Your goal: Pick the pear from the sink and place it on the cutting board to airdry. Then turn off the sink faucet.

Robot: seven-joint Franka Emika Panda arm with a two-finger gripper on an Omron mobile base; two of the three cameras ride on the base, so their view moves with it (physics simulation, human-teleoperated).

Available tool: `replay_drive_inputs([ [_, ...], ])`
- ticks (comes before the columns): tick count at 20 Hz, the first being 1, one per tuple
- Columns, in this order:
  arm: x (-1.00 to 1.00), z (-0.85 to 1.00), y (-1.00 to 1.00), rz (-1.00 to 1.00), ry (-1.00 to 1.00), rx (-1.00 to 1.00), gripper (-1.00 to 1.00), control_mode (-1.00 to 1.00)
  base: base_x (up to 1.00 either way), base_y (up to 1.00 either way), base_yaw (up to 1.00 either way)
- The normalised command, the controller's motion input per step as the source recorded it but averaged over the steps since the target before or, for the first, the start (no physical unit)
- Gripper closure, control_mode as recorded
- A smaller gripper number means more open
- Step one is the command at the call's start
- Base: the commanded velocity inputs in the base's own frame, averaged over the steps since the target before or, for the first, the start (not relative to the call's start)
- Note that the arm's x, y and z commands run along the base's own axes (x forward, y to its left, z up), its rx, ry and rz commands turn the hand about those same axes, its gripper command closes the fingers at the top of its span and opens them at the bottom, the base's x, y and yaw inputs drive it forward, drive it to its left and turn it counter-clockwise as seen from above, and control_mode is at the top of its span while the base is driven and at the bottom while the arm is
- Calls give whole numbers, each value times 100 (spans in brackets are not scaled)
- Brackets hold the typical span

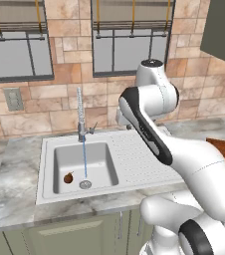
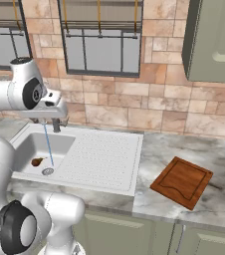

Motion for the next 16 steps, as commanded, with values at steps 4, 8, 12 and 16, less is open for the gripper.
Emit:
replay_drive_inputs([
  [4,-2,-11,5,2,0,0,-100,-100,0,0,0],
  [8,-11,-23,0,0,0,-7,-100,-100,0,0,0],
  [12,-9,-18,0,0,0,3,-100,-100,0,0,0],
  [16,-5,-10,0,0,0,15,-100,-100,0,0,0],
])
